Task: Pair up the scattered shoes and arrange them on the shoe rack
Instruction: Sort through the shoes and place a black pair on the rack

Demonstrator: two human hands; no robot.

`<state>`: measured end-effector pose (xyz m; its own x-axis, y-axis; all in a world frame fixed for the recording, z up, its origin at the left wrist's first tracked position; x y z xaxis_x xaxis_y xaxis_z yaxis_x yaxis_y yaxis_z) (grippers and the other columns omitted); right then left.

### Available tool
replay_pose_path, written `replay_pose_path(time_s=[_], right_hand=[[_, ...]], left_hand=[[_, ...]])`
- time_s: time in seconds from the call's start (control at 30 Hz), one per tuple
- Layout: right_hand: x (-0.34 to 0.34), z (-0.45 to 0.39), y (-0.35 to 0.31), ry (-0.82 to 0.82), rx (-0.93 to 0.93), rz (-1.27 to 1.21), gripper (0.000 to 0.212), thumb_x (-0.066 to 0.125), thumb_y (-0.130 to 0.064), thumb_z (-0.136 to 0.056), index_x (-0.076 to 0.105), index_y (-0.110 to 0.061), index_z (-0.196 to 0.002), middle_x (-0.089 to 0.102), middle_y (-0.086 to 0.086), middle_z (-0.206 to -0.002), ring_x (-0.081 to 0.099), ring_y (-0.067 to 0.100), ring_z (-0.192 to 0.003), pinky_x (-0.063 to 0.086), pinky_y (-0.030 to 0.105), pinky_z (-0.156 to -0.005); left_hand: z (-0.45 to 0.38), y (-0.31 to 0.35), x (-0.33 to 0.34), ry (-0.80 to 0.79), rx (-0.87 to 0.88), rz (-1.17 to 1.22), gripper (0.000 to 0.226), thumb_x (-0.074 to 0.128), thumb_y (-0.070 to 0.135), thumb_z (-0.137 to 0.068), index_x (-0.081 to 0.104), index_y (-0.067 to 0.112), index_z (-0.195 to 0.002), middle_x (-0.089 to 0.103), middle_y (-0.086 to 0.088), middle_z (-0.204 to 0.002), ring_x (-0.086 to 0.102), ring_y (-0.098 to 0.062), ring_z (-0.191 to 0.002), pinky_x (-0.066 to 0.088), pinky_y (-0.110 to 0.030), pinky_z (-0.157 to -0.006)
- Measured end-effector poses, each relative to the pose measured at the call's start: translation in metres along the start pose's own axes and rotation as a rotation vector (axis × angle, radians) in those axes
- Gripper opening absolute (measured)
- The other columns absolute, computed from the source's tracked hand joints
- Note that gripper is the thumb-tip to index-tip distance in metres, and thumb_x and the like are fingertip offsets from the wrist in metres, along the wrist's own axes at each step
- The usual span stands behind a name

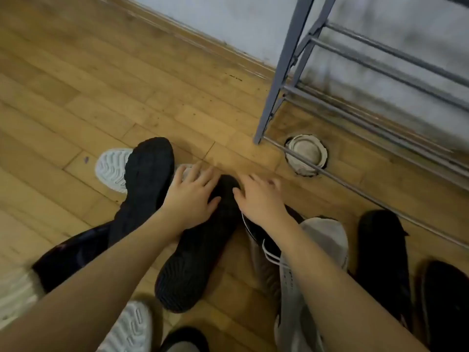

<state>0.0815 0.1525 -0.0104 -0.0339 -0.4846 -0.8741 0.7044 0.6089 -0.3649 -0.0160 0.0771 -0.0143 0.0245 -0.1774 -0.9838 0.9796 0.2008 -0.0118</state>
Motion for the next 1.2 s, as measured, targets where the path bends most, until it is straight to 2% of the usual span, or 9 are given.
replay_pose_path(time_s=[0.2,0.4,0.5,0.67,0.8,0.9,0.97,1.07,1.2], right_hand=[[0.019,-0.001,0.002,-0.079,0.087,0.168,0.053,0.029,-0.052,-0.097,0.025,-0.032,-0.146,0.049,-0.006,-0.139,0.039,0.026,-0.130,0.011,0.058,-0.108],[0.010,0.004,-0.003,-0.004,0.054,0.091,0.048,0.042,-0.043,-0.096,0.033,-0.034,-0.143,0.062,-0.012,-0.116,0.039,0.017,-0.127,0.006,0.053,-0.109],[0.005,0.008,-0.004,0.035,0.052,-0.014,0.046,0.048,-0.038,-0.094,0.039,-0.036,-0.139,0.064,-0.011,-0.106,0.043,0.016,-0.121,0.007,0.052,-0.110],[-0.006,0.020,-0.009,0.153,0.058,-0.157,0.048,0.049,-0.035,-0.094,0.036,-0.032,-0.140,0.063,-0.009,-0.113,0.051,0.013,-0.115,0.000,0.041,-0.109],[-0.012,0.027,-0.016,0.200,0.089,-0.236,0.048,0.050,-0.036,-0.094,0.040,-0.024,-0.139,0.055,-0.009,-0.114,0.049,0.011,-0.116,0.010,0.042,-0.111],[-0.018,0.039,-0.029,0.284,0.037,-0.488,0.042,0.056,-0.031,-0.092,0.051,-0.021,-0.132,0.048,-0.009,-0.108,0.054,0.011,-0.100,0.035,0.044,-0.103],[-0.027,0.052,-0.034,0.348,0.013,-0.618,0.041,0.060,-0.024,-0.090,0.054,-0.017,-0.130,0.050,-0.006,-0.109,0.055,0.003,-0.092,0.046,0.022,-0.090],[-0.043,0.072,-0.040,0.437,-0.010,-0.659,0.040,0.063,-0.015,-0.088,0.057,-0.012,-0.127,0.053,-0.002,-0.106,0.052,-0.010,-0.084,0.039,0.002,-0.072],[-0.070,0.095,-0.034,0.574,0.031,-0.674,0.038,0.066,-0.019,-0.087,0.060,-0.015,-0.124,0.056,-0.002,-0.103,0.056,0.003,-0.089,0.044,0.010,-0.078]], left_hand=[[-0.028,-0.006,0.010,-0.083,0.128,0.058,0.056,0.027,0.050,-0.096,0.021,0.029,-0.147,0.027,0.006,-0.152,0.016,-0.022,-0.141,0.010,-0.043,-0.112],[-0.032,-0.005,0.011,-0.153,0.153,0.063,0.056,0.036,0.043,-0.095,0.024,0.024,-0.146,0.033,0.004,-0.148,0.019,-0.023,-0.139,-0.003,-0.047,-0.112],[-0.027,-0.009,0.009,-0.162,0.129,0.176,0.053,0.044,0.038,-0.094,0.031,0.024,-0.143,0.040,0.000,-0.139,0.026,-0.024,-0.130,0.002,-0.044,-0.108],[-0.014,-0.021,-0.015,-0.055,0.054,0.400,0.056,0.049,0.033,-0.093,0.028,0.023,-0.145,0.043,0.003,-0.136,0.028,-0.023,-0.127,0.004,-0.037,-0.103],[-0.001,-0.024,-0.030,0.007,0.021,0.498,0.051,0.049,0.032,-0.094,0.034,0.023,-0.142,0.050,0.003,-0.127,0.031,-0.023,-0.124,0.004,-0.035,-0.102],[0.011,-0.022,-0.045,0.080,0.047,0.469,0.044,0.045,0.035,-0.095,0.042,0.028,-0.138,0.051,0.006,-0.125,0.035,-0.024,-0.119,0.008,-0.038,-0.101],[0.020,-0.022,-0.056,0.140,0.072,0.481,0.047,0.035,0.047,-0.092,0.049,0.029,-0.134,0.054,0.006,-0.119,0.039,-0.024,-0.113,0.011,-0.040,-0.099],[0.034,-0.012,-0.071,0.228,0.146,0.477,0.055,0.027,0.047,-0.088,0.054,0.020,-0.129,0.059,0.000,-0.113,0.047,-0.027,-0.112,0.012,-0.036,-0.097],[0.054,0.019,-0.090,0.228,0.261,0.508,0.069,0.031,0.043,-0.085,0.024,0.012,-0.146,0.036,-0.010,-0.143,0.029,-0.022,-0.132,-0.002,-0.029,-0.105]])
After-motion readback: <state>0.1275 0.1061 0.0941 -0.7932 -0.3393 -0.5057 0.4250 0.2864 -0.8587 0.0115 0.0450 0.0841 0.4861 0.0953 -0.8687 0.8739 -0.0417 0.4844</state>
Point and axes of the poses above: each hand's wrist, its own z-axis away from the middle knuckle, its own x-axis out of the palm, y = z × x, the point moved 8 cm from there along -z, towards the middle knuckle
